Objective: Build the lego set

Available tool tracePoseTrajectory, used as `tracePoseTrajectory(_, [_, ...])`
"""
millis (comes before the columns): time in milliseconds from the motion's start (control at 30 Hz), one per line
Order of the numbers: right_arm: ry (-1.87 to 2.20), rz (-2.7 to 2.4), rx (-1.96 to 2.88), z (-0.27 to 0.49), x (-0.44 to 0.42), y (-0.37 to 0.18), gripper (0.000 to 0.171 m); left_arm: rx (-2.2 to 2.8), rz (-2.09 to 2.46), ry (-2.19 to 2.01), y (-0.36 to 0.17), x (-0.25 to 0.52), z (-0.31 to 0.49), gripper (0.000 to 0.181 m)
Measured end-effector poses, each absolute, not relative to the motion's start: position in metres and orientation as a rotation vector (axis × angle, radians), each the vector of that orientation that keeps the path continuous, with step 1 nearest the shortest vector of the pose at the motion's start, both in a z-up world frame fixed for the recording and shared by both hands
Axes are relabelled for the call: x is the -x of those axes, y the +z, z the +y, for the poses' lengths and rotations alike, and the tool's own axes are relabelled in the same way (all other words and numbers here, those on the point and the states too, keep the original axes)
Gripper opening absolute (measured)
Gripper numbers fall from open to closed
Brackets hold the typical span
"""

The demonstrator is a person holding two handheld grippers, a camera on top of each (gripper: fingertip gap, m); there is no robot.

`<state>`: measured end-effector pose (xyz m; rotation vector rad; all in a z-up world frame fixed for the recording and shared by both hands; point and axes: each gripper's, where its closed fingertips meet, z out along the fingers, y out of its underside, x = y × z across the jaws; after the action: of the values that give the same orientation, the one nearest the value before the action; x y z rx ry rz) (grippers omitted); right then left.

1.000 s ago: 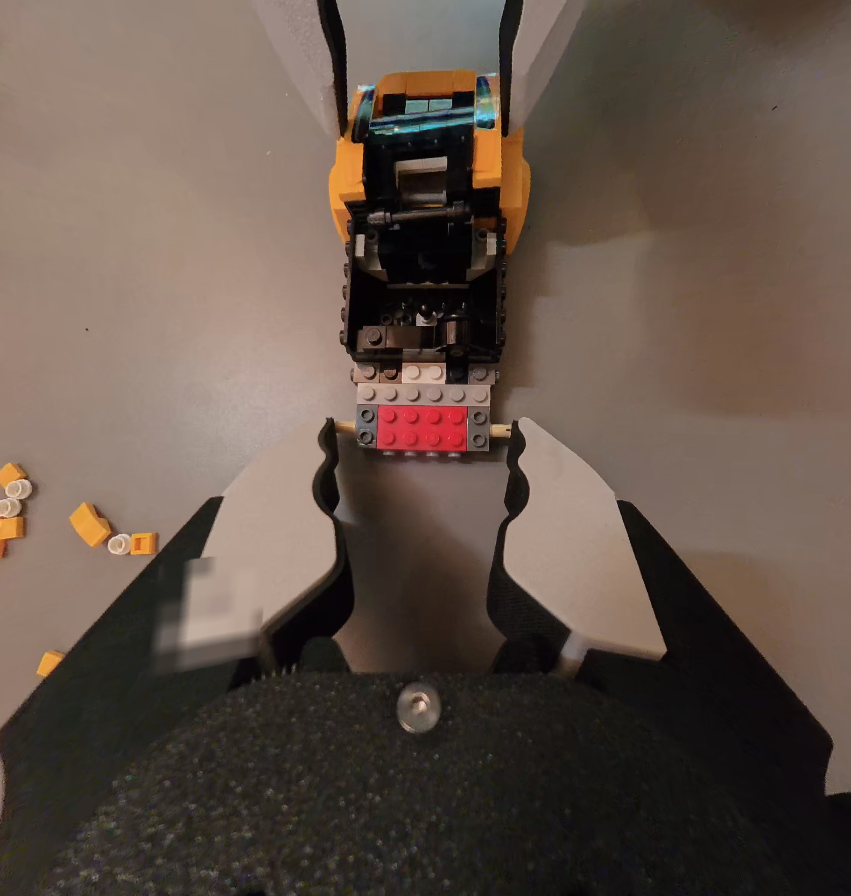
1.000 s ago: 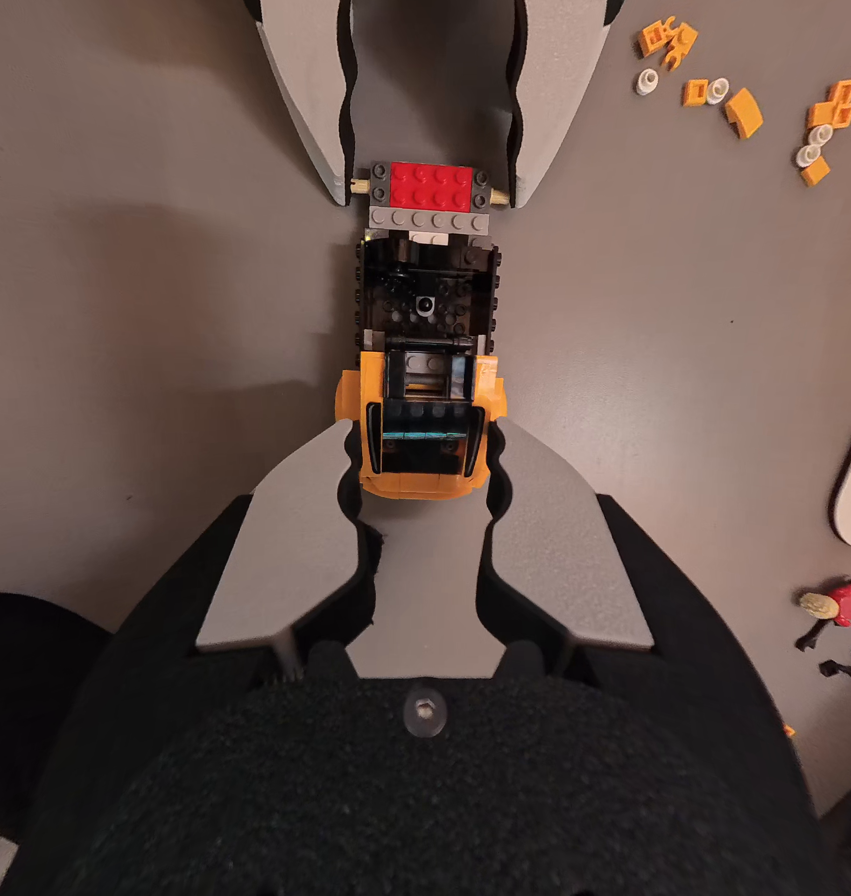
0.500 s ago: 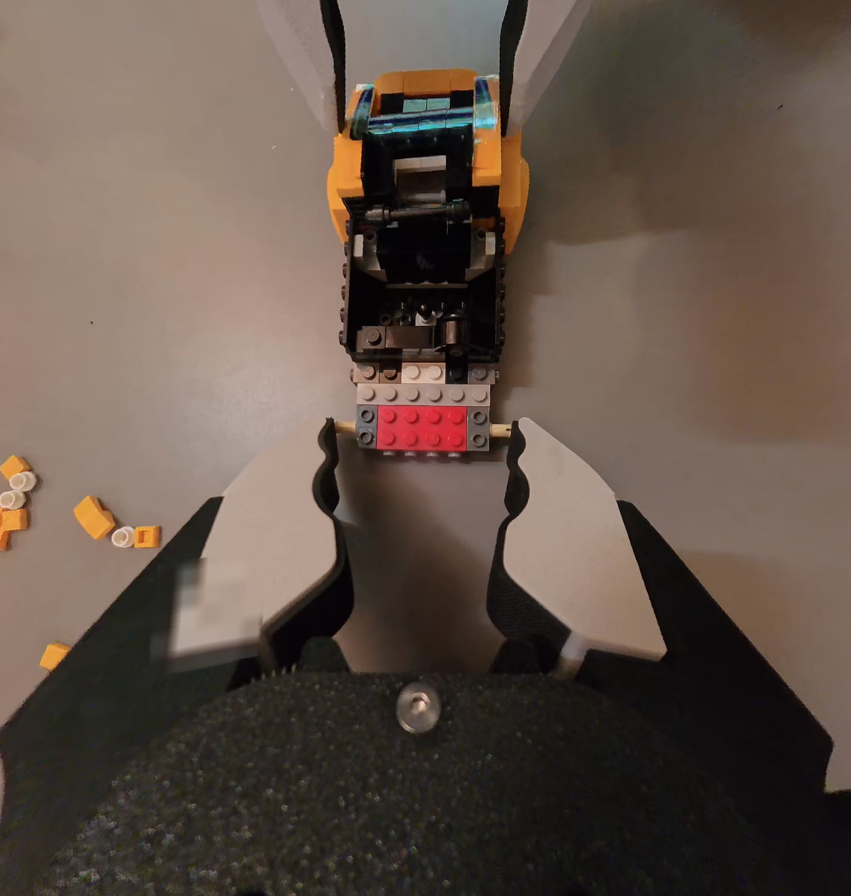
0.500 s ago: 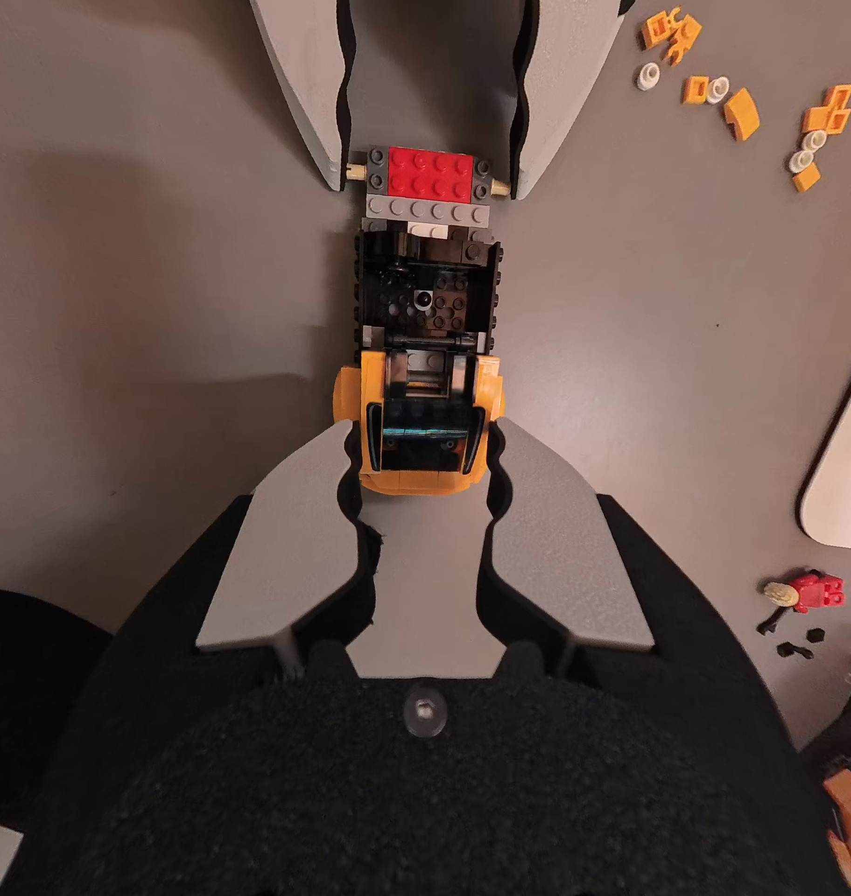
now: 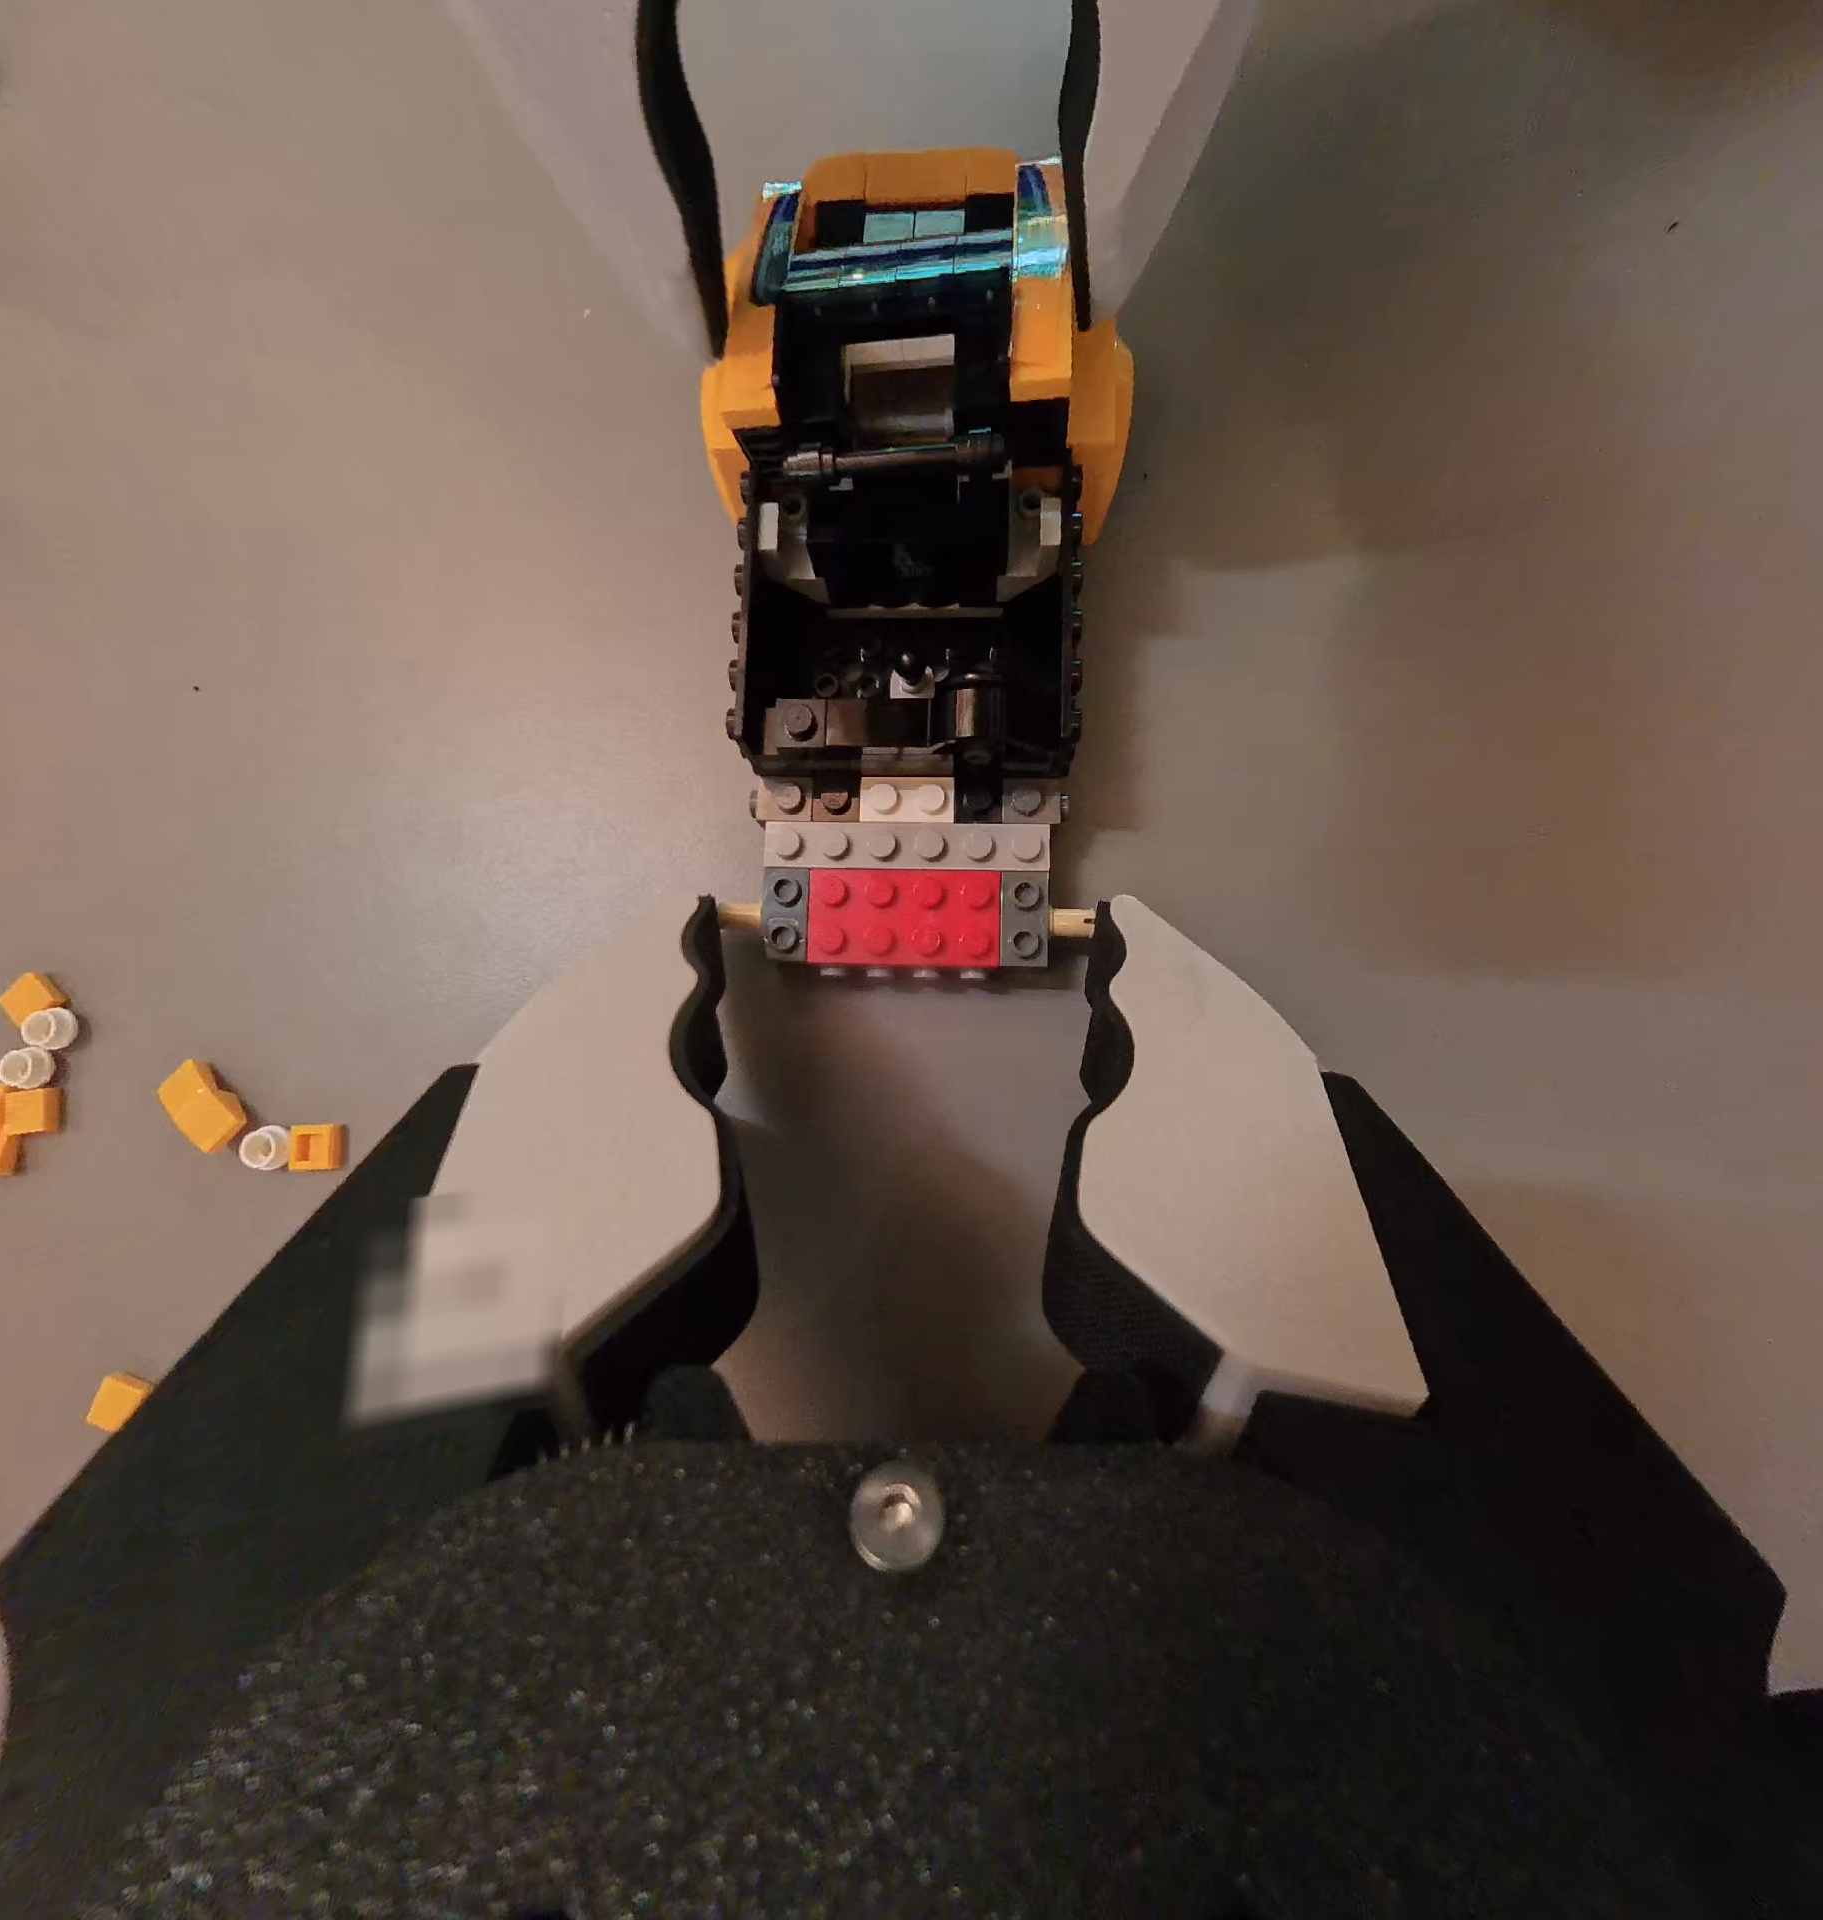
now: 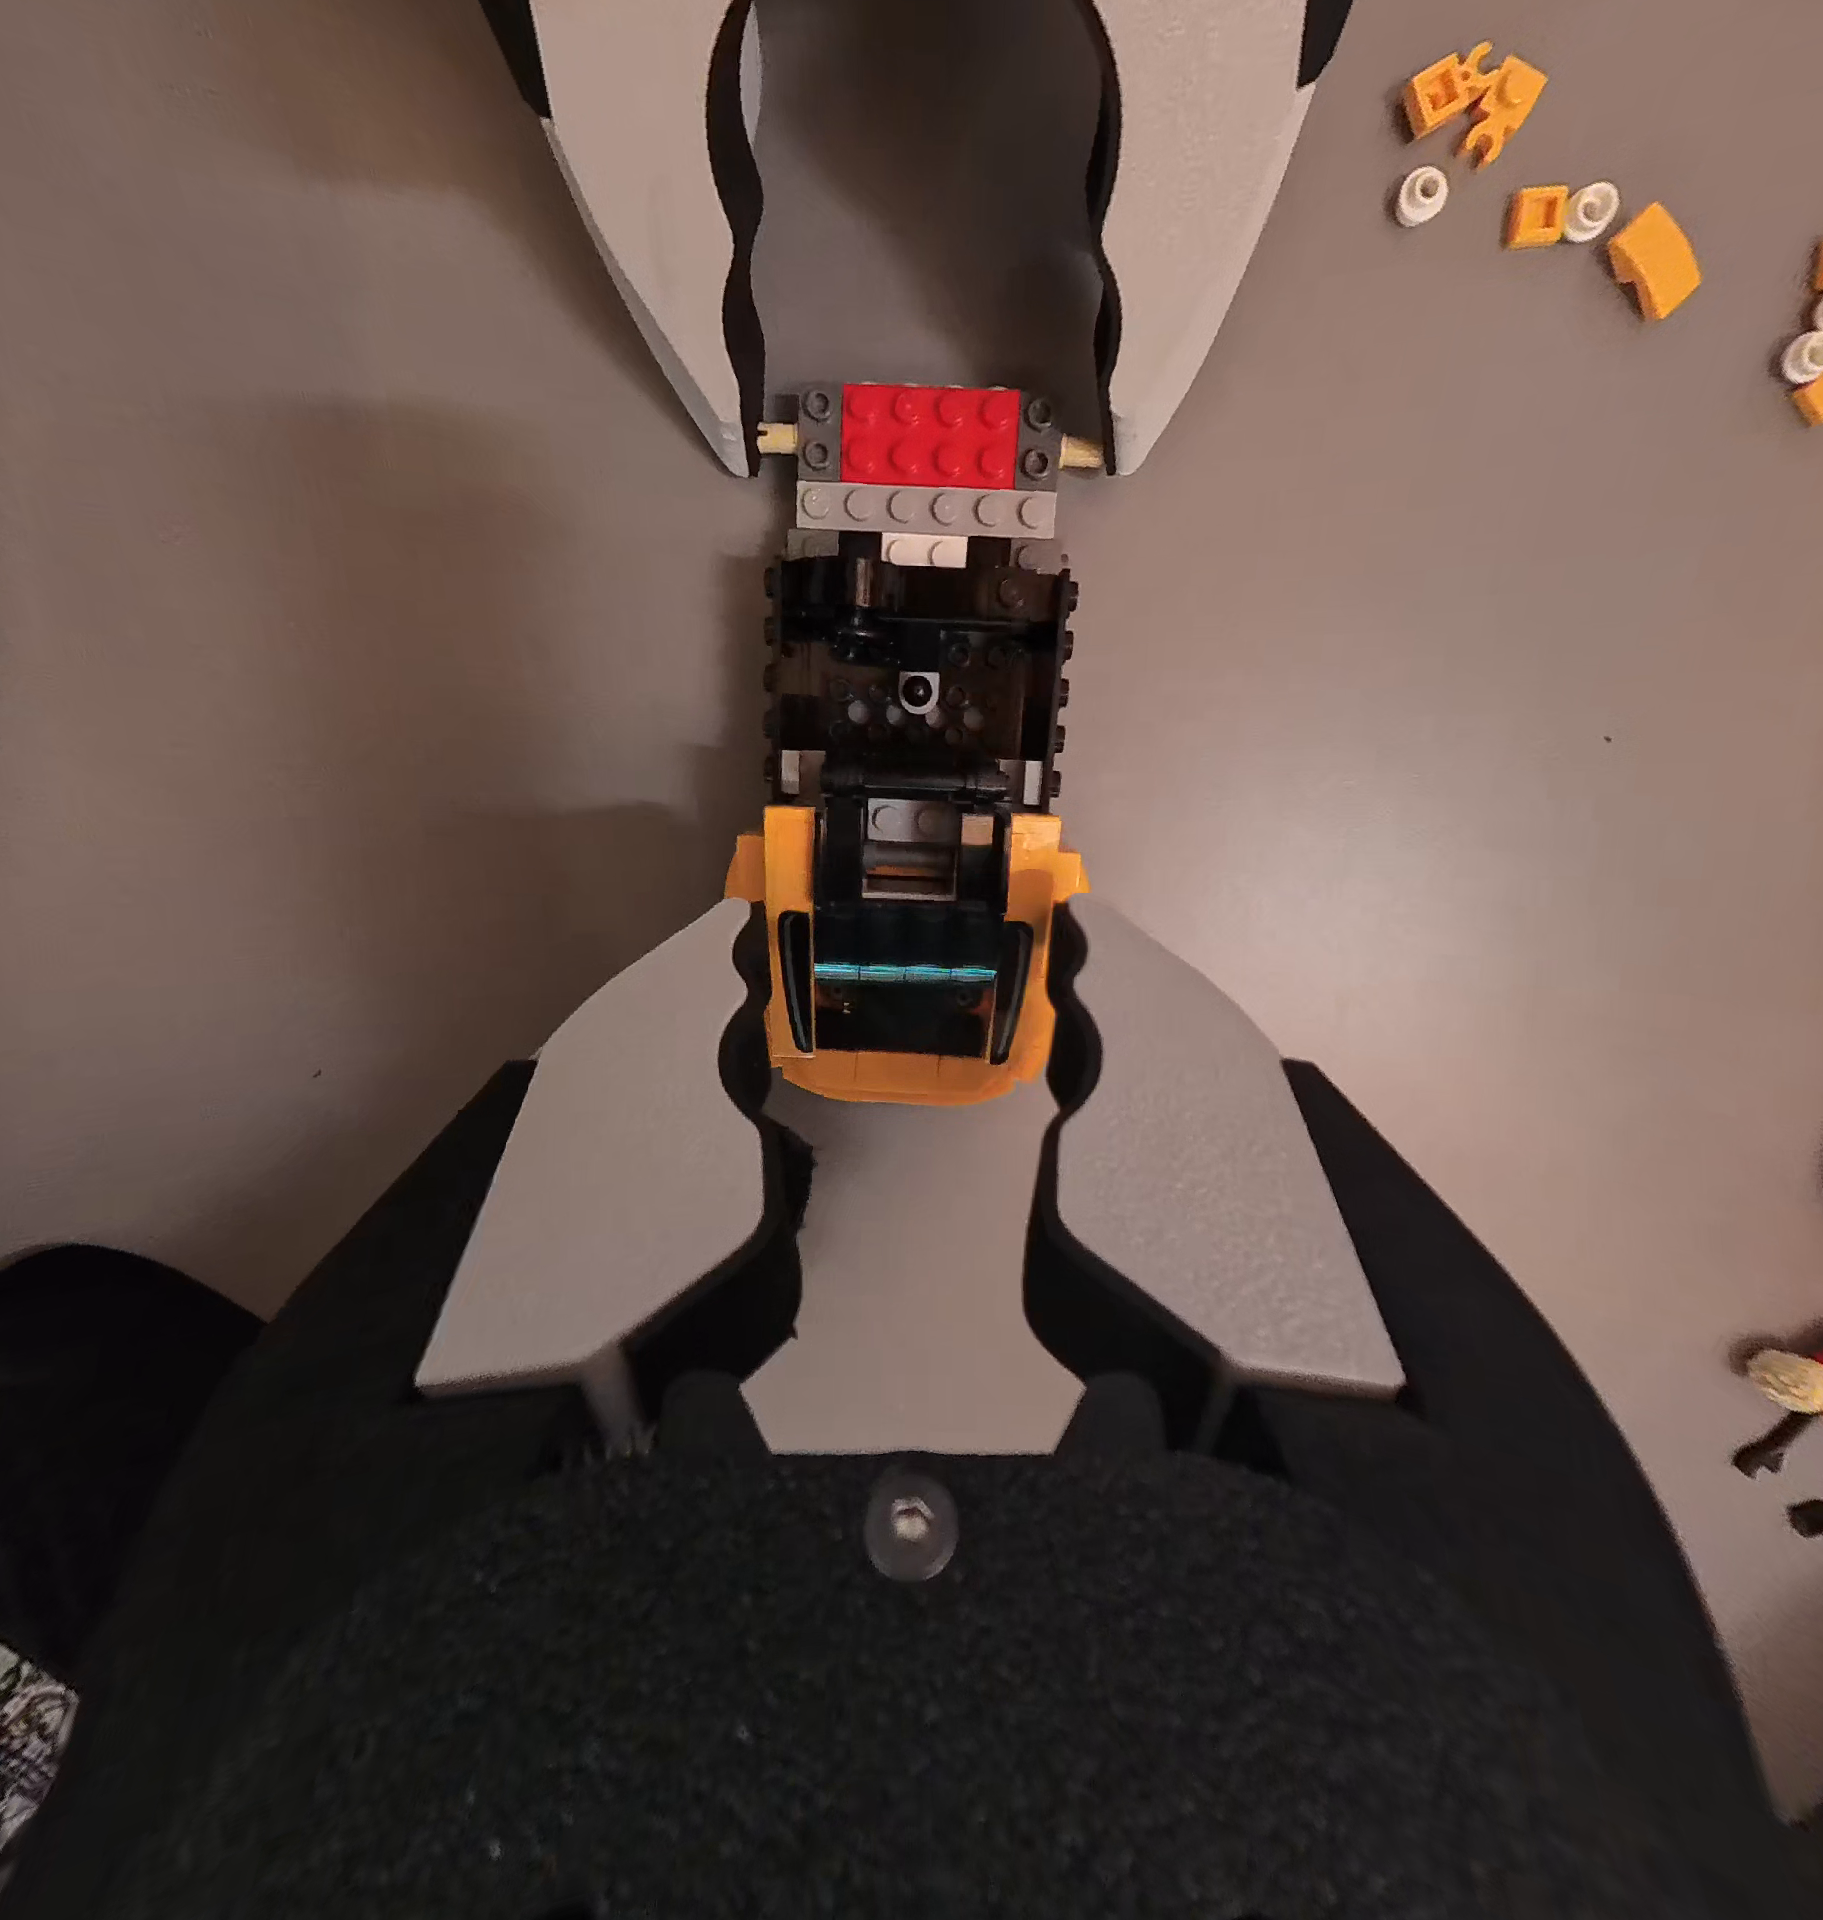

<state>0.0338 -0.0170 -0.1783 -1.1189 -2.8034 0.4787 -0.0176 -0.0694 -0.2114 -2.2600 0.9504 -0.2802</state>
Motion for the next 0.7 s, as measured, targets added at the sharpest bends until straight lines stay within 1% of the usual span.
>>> tracePoseTrajectory(367, [0.404,-2.737,1.104,-0.0144,-0.0299,-0.1732,0.05,2.262,0.95,-0.279,-0.2114,0.0191,-0.0699,0.066])
tracePoseTrajectory(500, [0.317,-2.723,1.06,-0.0085,-0.0278,-0.1749,0.05,2.258,0.953,-0.282,-0.2113,0.0188,-0.07,0.066])
tracePoseTrajectory(700, [0.381,-2.744,1.051,-0.0146,-0.0301,-0.174,0.05,2.261,0.953,-0.285,-0.2114,0.0202,-0.0708,0.066])
